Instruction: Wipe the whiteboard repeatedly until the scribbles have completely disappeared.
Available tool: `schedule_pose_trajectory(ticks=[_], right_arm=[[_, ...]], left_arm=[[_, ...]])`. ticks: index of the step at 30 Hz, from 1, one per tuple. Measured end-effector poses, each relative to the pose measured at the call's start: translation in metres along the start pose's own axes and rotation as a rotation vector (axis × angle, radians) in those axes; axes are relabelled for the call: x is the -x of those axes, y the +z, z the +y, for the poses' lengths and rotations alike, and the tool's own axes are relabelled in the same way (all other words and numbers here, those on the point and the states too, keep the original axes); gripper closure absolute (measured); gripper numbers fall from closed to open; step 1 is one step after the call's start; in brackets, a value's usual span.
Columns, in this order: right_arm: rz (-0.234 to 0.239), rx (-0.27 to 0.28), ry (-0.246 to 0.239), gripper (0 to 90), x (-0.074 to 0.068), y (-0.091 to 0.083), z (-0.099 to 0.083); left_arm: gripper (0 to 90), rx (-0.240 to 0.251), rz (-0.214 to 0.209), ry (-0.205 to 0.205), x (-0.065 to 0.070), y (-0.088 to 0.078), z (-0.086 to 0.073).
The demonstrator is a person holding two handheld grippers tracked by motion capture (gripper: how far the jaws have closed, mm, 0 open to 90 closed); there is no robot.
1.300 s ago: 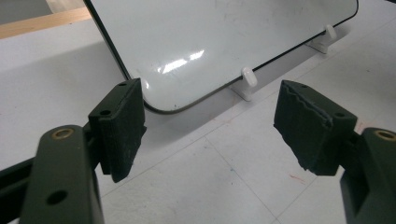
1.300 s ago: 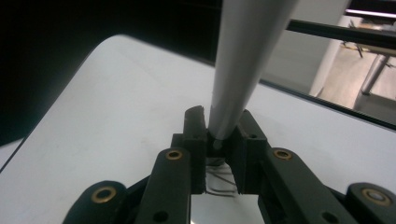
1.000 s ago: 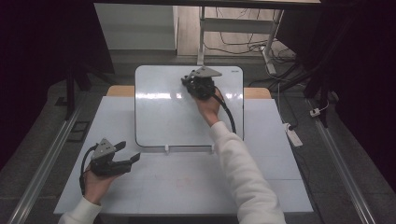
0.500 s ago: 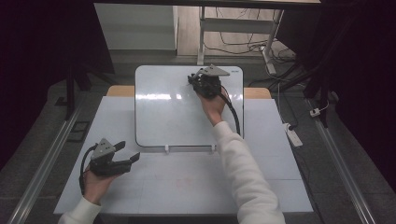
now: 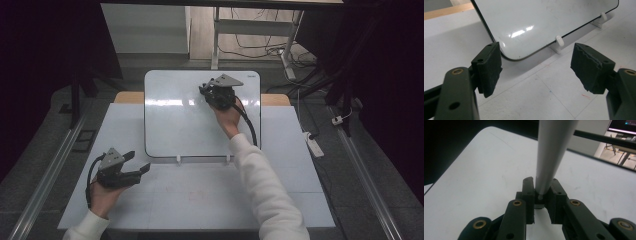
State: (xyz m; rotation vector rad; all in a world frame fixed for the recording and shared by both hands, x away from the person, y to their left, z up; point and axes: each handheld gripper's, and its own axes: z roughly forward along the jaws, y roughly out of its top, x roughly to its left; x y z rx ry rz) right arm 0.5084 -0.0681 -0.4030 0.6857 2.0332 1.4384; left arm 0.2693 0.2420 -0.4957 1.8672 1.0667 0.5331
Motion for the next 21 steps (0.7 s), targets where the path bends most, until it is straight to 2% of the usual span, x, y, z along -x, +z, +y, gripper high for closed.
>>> schedule_pose_trajectory(ticks=[1, 4, 5, 6, 7, 8, 10, 14, 16, 17, 18, 19, 21], right_arm=[[-0.003, 0.003, -0.005, 77.7, 0.000, 0.002, 0.002], [-0.031, 0.049, 0.077, 77.7, 0.011, 0.007, 0.009], [-0.033, 0.052, 0.089, 77.7, 0.012, 0.009, 0.011], [-0.034, 0.049, 0.083, 77.7, 0.010, 0.011, 0.012], [-0.014, 0.041, 0.067, 77.7, 0.005, 0.014, 0.012], [0.009, 0.032, 0.043, 77.7, -0.001, 0.017, 0.013], [0.006, 0.013, -0.021, 77.7, -0.008, 0.021, 0.016], [-0.042, 0.068, 0.079, 77.7, 0.008, 0.024, 0.022], [-0.049, 0.067, 0.071, 77.7, 0.007, 0.027, 0.023], [-0.040, 0.070, 0.059, 77.7, 0.004, 0.028, 0.023], [-0.005, 0.069, 0.049, 77.7, 0.001, 0.029, 0.023], [0.030, 0.053, 0.022, 77.7, -0.003, 0.030, 0.022], [0.062, 0.011, -0.008, 77.6, -0.008, 0.030, 0.019]], left_arm=[[25.9, 0.002, 0.002, 0.001, 0.000, 0.000, 0.000], [25.9, 0.003, 0.001, -0.001, 0.001, -0.001, 0.000], [25.9, 0.005, 0.002, -0.002, 0.000, -0.001, 0.000], [25.9, 0.007, 0.003, -0.005, 0.000, 0.000, 0.000], [25.9, 0.007, 0.001, -0.007, -0.001, 0.000, 0.000], [25.9, 0.004, -0.001, -0.008, -0.001, 0.000, 0.000], [25.9, 0.000, -0.001, -0.005, -0.001, 0.001, 0.000], [25.9, 0.006, -0.001, -0.002, 0.000, -0.001, 0.000], [25.9, 0.004, -0.002, -0.002, 0.000, 0.000, 0.000], [25.9, 0.002, -0.004, 0.000, 0.000, 0.001, 0.000], [25.9, 0.000, -0.004, 0.001, 0.000, 0.002, 0.000], [25.9, 0.000, -0.004, 0.002, 0.000, 0.002, 0.000], [25.9, 0.002, 0.000, 0.003, 0.000, 0.000, 0.000]])
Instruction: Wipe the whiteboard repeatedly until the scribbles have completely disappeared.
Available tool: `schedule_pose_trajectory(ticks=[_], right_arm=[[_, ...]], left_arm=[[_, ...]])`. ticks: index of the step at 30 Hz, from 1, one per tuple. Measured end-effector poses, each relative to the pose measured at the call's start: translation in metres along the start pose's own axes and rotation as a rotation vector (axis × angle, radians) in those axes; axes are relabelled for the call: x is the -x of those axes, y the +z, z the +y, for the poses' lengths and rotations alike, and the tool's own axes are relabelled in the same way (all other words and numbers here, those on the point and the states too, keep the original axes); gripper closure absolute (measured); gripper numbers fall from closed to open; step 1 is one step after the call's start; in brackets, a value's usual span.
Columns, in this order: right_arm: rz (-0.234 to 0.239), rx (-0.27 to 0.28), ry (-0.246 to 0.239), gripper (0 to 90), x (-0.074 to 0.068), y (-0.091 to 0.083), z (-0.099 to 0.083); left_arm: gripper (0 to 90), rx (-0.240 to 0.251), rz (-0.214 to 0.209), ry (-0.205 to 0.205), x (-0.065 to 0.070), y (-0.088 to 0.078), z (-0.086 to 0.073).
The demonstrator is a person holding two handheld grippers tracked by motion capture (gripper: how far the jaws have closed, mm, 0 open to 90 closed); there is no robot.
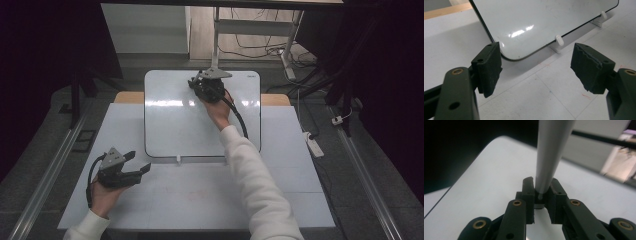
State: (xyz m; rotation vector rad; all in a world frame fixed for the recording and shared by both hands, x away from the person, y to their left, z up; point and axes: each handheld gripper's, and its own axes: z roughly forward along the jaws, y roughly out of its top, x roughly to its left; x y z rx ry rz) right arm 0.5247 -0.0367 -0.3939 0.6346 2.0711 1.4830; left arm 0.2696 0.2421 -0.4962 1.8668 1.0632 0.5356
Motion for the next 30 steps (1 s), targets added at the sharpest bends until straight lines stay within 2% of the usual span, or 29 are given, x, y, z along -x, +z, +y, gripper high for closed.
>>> schedule_pose_trajectory(ticks=[2, 5, 7, 10, 13, 15, 19, 21, 24, 30], right_arm=[[0.042, -0.030, 0.003, 77.7, -0.002, -0.004, -0.004], [0.049, -0.054, 0.013, 77.6, 0.000, -0.018, -0.008], [0.071, -0.060, 0.030, 77.6, 0.001, -0.030, -0.012], [0.135, -0.073, 0.067, 77.7, -0.001, -0.050, -0.022], [0.208, -0.100, 0.080, 77.6, -0.007, -0.071, -0.034], [0.237, -0.130, 0.069, 77.6, -0.013, -0.085, -0.042], [0.298, -0.184, 0.092, 77.6, -0.024, -0.107, -0.058], [0.320, -0.205, 0.085, 77.6, -0.029, -0.115, -0.065], [0.356, -0.220, 0.105, 77.6, -0.036, -0.124, -0.074], [0.409, -0.249, 0.118, 77.6, -0.051, -0.132, -0.089]], left_arm=[[25.9, 0.004, 0.001, -0.006, -0.001, -0.001, 0.000], [25.9, -0.002, 0.004, -0.001, -0.001, 0.000, -0.001], [25.9, -0.003, 0.007, 0.002, -0.001, 0.000, -0.001], [26.0, -0.003, 0.016, 0.000, -0.002, 0.000, -0.001], [26.0, -0.001, 0.025, -0.005, -0.003, 0.001, -0.002], [26.1, 0.001, 0.029, -0.008, -0.002, 0.001, -0.002], [26.7, 0.013, 0.029, -0.001, 0.000, 0.002, -0.002], [27.1, 0.021, 0.026, 0.006, 0.002, 0.002, -0.002], [27.8, 0.030, 0.017, 0.018, 0.005, 0.002, -0.001], [29.3, 0.072, -0.003, 0.035, 0.008, -0.002, 0.002]])
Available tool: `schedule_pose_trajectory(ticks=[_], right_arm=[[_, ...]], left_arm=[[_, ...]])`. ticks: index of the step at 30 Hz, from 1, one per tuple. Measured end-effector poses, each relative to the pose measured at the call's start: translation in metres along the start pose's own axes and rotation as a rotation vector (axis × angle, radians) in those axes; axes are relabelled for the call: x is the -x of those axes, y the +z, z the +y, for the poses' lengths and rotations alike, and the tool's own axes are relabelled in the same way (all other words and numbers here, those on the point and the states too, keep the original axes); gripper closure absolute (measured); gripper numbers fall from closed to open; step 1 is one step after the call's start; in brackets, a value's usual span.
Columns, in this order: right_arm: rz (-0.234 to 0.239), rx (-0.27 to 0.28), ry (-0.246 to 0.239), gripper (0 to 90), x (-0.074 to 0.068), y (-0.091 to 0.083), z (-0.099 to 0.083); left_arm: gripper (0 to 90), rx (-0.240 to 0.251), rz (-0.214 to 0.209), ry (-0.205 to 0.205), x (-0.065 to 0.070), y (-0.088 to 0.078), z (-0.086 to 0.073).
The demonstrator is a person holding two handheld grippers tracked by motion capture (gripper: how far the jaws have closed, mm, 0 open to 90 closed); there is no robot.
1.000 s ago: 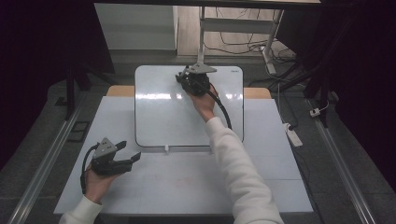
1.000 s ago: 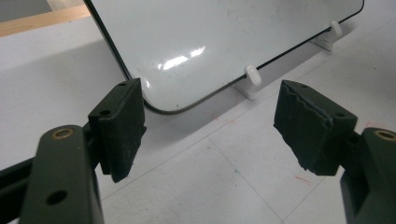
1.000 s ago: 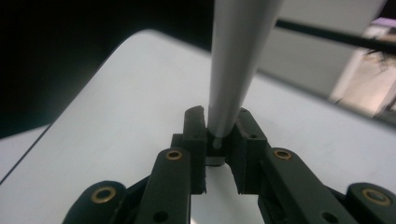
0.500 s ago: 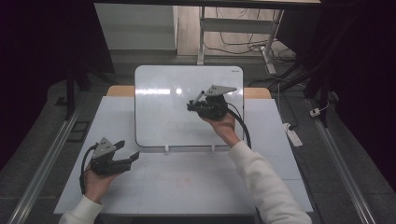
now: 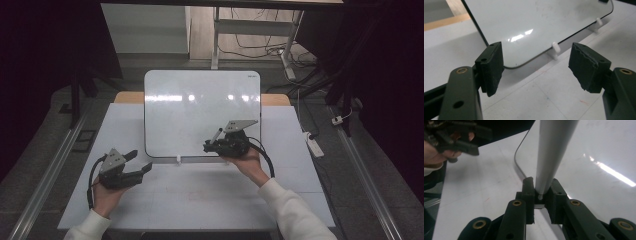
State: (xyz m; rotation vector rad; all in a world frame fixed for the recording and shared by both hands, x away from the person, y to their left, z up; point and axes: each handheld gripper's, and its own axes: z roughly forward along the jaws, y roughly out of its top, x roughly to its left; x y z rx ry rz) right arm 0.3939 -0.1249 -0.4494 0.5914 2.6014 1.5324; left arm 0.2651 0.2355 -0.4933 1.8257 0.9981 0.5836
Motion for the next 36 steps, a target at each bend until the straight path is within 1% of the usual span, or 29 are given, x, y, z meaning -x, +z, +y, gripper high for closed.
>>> schedule_pose_trajectory(ticks=[4, 8, 11, 14, 17, 20, 23, 27, 29, 34, 36], right_arm=[[0.020, -0.007, 0.001, 77.6, -0.007, -0.001, -0.010], [0.033, -0.019, 0.017, 77.5, -0.010, -0.002, -0.019], [0.038, -0.024, 0.020, 77.5, -0.012, -0.001, -0.022], [0.042, -0.021, 0.021, 77.5, -0.015, 0.000, -0.022], [0.046, -0.018, 0.024, 77.5, -0.017, 0.001, -0.022], [0.050, -0.008, 0.028, 77.5, -0.019, 0.002, -0.021], [0.052, -0.009, 0.029, 77.5, -0.020, 0.003, -0.020], [0.060, -0.011, 0.039, 77.5, -0.020, 0.006, -0.022], [0.064, -0.013, 0.044, 77.5, -0.019, 0.006, -0.023], [0.074, -0.017, 0.051, 77.5, -0.019, 0.009, -0.024], [0.077, -0.020, 0.056, 77.5, -0.019, 0.011, -0.025]], left_arm=[[29.9, 0.021, -0.011, 0.026, 0.005, -0.002, 0.005], [29.9, 0.031, -0.030, 0.045, 0.012, 0.000, 0.014], [30.3, 0.045, -0.053, 0.065, 0.022, 0.002, 0.025], [30.5, 0.054, -0.082, 0.097, 0.035, 0.006, 0.039], [31.4, 0.054, -0.121, 0.130, 0.050, 0.014, 0.055], [31.4, 0.054, -0.153, 0.146, 0.062, 0.023, 0.067], [31.2, 0.040, -0.193, 0.154, 0.073, 0.036, 0.079], [31.2, 0.032, -0.240, 0.146, 0.082, 0.051, 0.089], [31.5, 0.027, -0.256, 0.145, 0.086, 0.058, 0.093], [35.6, 0.014, -0.287, 0.163, 0.092, 0.071, 0.100], [38.4, 0.015, -0.295, 0.163, 0.093, 0.076, 0.102]])
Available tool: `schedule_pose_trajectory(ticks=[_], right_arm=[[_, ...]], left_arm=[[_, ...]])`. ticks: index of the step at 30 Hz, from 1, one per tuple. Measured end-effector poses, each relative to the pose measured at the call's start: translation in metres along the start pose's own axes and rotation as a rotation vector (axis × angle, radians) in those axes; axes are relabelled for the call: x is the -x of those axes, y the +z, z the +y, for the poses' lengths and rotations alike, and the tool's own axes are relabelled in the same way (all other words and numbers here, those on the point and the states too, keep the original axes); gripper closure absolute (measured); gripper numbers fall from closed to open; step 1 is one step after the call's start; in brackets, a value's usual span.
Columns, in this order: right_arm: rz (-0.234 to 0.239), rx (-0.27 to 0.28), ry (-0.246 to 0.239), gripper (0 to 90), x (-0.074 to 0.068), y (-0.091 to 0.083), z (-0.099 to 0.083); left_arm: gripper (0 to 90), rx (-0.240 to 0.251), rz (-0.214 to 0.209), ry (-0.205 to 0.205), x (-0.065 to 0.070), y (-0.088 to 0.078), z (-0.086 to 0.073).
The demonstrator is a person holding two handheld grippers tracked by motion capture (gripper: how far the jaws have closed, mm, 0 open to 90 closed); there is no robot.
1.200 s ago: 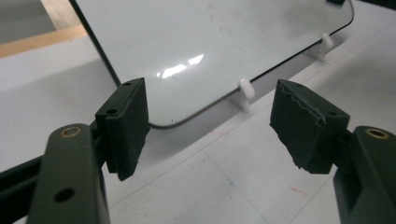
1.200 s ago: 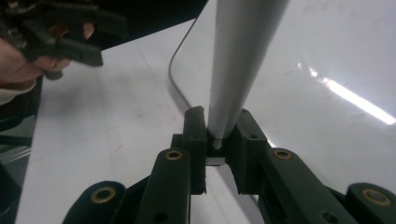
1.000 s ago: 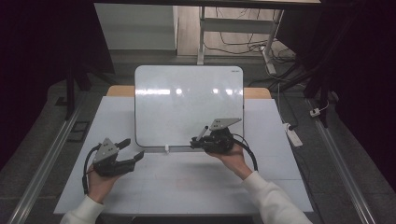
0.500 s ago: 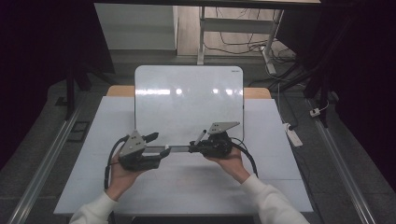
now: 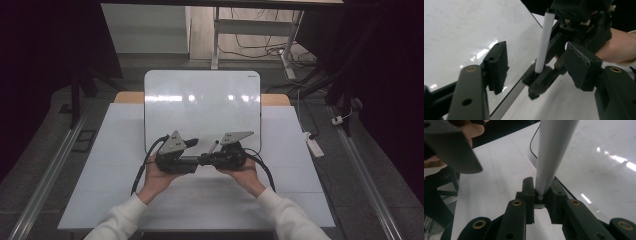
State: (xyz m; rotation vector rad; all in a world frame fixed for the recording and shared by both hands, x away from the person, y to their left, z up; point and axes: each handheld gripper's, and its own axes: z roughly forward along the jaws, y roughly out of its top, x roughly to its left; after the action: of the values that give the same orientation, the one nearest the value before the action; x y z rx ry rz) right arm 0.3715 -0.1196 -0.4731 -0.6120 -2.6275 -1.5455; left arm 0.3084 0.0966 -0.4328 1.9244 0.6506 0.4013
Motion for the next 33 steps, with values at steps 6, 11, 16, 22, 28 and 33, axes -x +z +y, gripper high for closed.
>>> schedule_pose_trajectory(ticks=[6, 11, 16, 22, 28, 33], right_arm=[[0.016, -0.002, 0.015, 77.5, 0.000, 0.003, -0.001], [0.026, -0.005, 0.016, 77.5, -0.002, 0.005, -0.001], [0.033, -0.010, 0.019, 77.5, -0.003, 0.006, -0.001], [0.038, -0.013, 0.024, 77.5, -0.003, 0.007, -0.002], [0.046, -0.013, 0.032, 77.5, -0.003, 0.008, -0.002], [0.051, -0.006, 0.030, 77.2, -0.003, 0.007, -0.002]], left_arm=[[47.2, -0.001, -0.018, 0.012, -0.001, 0.011, 0.003], [58.9, -0.002, -0.023, 0.037, -0.001, 0.017, 0.004], [71.5, 0.004, -0.029, 0.051, -0.001, 0.018, 0.004], [80.8, -0.009, -0.045, 0.073, 0.000, 0.021, 0.004], [81.8, -0.008, -0.051, 0.069, -0.001, 0.020, 0.004], [82.0, -0.001, -0.051, 0.066, -0.001, 0.018, 0.004]])
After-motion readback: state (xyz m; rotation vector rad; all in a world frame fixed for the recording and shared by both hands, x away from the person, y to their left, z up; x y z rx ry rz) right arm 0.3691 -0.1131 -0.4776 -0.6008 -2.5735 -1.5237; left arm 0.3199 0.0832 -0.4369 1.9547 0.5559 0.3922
